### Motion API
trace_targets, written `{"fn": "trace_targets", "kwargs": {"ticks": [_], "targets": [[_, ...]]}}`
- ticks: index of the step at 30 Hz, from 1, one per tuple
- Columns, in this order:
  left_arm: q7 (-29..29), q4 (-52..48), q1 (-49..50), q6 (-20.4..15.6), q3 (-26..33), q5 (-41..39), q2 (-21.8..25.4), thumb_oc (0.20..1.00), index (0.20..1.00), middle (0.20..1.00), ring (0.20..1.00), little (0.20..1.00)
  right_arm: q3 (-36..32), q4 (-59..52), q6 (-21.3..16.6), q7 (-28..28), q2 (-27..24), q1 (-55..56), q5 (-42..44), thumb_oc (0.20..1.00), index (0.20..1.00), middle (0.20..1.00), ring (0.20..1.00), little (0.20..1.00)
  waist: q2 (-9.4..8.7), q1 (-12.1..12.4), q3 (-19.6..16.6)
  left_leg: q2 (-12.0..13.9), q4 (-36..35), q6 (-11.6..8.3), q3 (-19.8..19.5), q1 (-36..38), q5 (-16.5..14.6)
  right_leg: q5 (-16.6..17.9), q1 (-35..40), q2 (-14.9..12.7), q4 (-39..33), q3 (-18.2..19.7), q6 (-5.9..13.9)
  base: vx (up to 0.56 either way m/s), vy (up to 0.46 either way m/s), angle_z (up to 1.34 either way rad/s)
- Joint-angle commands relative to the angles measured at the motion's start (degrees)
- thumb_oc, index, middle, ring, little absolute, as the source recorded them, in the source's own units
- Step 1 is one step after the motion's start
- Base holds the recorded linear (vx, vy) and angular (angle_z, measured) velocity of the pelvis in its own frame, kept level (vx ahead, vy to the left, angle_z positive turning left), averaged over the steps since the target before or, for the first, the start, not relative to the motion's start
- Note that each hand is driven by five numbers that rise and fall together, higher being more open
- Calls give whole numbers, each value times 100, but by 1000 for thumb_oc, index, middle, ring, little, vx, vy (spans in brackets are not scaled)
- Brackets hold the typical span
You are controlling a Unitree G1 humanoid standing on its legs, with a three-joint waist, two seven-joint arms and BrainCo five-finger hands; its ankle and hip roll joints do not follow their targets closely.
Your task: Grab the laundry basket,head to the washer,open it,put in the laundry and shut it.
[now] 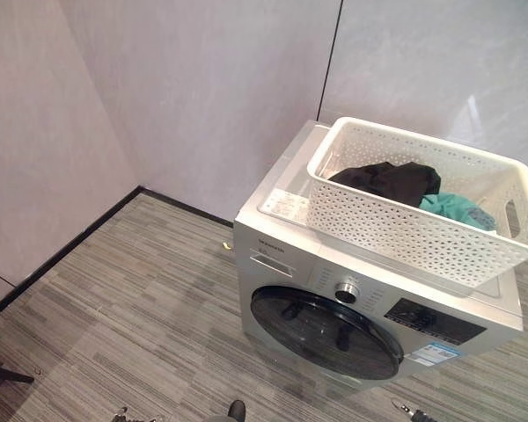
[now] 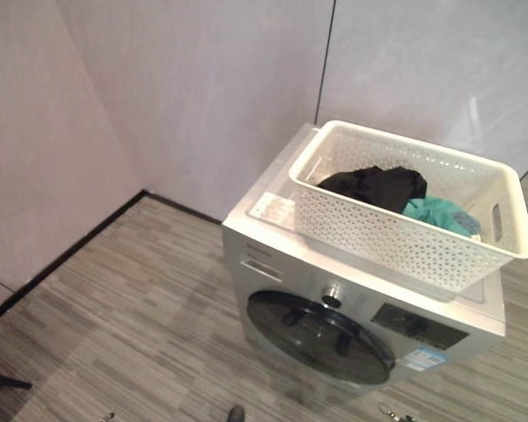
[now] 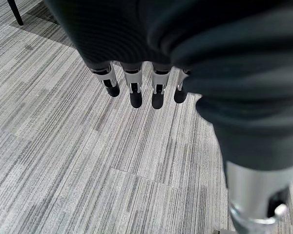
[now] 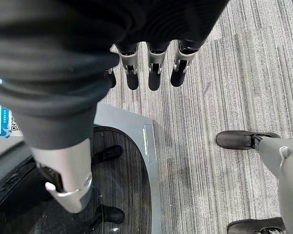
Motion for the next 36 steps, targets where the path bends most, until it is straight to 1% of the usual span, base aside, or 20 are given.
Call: {"fn": "trace_targets", "kwargs": {"ticks": [1, 7, 13, 16, 17, 18, 19, 25, 27, 29, 30, 36], "targets": [[-83, -82, -245, -220, -256, -294, -648, 1000, 1000, 1000, 1000, 1000, 896, -478, -170, -68, 382, -522, -778, 1000, 1000, 1000, 1000, 1000, 185, -22, 414, 497, 25, -350, -559, -395, -130, -23, -326, -194, -1, 817, 21, 31, 6, -11], [-86, -81, -256, -225, -302, -304, -670, 1000, 1000, 1000, 1000, 1000, 865, -461, -191, -131, 394, -506, -769, 1000, 1000, 1000, 1000, 1000, 186, -65, 371, 510, 25, -334, -530, -349, -169, -21, -346, -197, -5, 871, 48, 8, 1, 2], [9, -49, -233, -226, -234, -337, -650, 1000, 1000, 1000, 1000, 1000, 829, -638, -185, -409, 306, -514, -1069, 1000, 1000, 1000, 1000, 1000, 172, -115, 363, 538, 25, -335, -460, -351, -186, -9, -395, -193, -5, 934, 70, 0, 0, 0], [80, -106, -190, -230, -168, -319, -599, 1000, 1000, 1000, 1000, 1000, 828, -776, -152, -592, 205, -453, -1422, 1000, 1000, 1000, 1000, 1000, 146, -137, 368, 549, 25, -336, -433, -354, -190, -4, -410, -192, -5, 941, 83, 9, -4, -2], [141, -199, -127, -235, -104, -319, -551, 1000, 1000, 1000, 1000, 1000, 754, -1150, -131, -758, 64, -293, -1701, 1000, 1000, 1000, 1000, 1000, 128, -175, 380, 561, 25, -335, -401, -360, -190, 3, -435, -190, -5, 969, 93, 0, 0, 0], [151, -223, -96, -246, -73, -302, -528, 1000, 1000, 1000, 1000, 1000, 681, -1326, -121, -778, 3, -174, -1777, 1000, 1000, 1000, 1000, 1000, 117, -206, 379, 565, 25, -333, -389, -361, -200, 8, -445, -190, -5, 989, 100, 0, 0, 0], [151, -225, -92, -246, -76, -301, -528, 1000, 1000, 1000, 1000, 1000, 679, -1337, -115, -778, 1, -165, -1779, 1000, 1000, 1000, 1000, 1000, 117, -202, 374, 565, 25, -332, -387, -362, -201, 8, -447, -191, -5, 991, 100, 0, 0, 0], [37, -325, 16, -254, -33, -255, -471, 1000, 1000, 1000, 1000, 1000, 488, -2390, -93, -688, -419, 229, -2176, 1000, 1000, 1000, 1000, 1000, 51, -305, 399, 592, 25, -319, -339, -363, -227, 28, -478, -201, -5, 1023, 122, 7, -6, -5], [-12, -471, -48, -260, -120, -215, -419, 1000, 1000, 1000, 1000, 1000, 471, -2733, -73, -742, -676, 39, -2376, 1000, 1000, 1000, 1000, 1000, 46, -305, 531, 604, 25, -310, -324, -431, -223, 61, -595, -204, 2, 1044, 126, -68, -26, -2], [-21, -607, -45, -279, -162, -185, -382, 1000, 1000, 1000, 1000, 1000, 448, -2788, -89, -828, -848, -160, -2427, 1000, 1000, 1000, 1000, 1000, 62, -279, 603, 602, 25, -302, -296, -482, -218, 92, -682, -202, -1, 1073, 138, -77, -10, -12], [-37, -831, -17, -300, -222, -191, -338, 1000, 1000, 1000, 1000, 1000, 395, -2818, -82, -910, -1036, -407, -2463, 1000, 1000, 1000, 1000, 1000, 95, -256, 656, 608, 25, -296, -264, -537, -210, 124, -778, -212, -3, 1101, 152, -79, 13, -28], [-86, -1013, -44, -358, -405, -299, -350, 1000, 1000, 1000, 1000, 1000, 371, -2693, -95, -1200, -1619, -1462, -2485, 1000, 1000, 1000, 1000, 1000, 207, -191, 858, 584, 25, -288, -159, -812, -138, 249, -1111, -244, -5, 1181, 176, -86, 24, -10]]}}
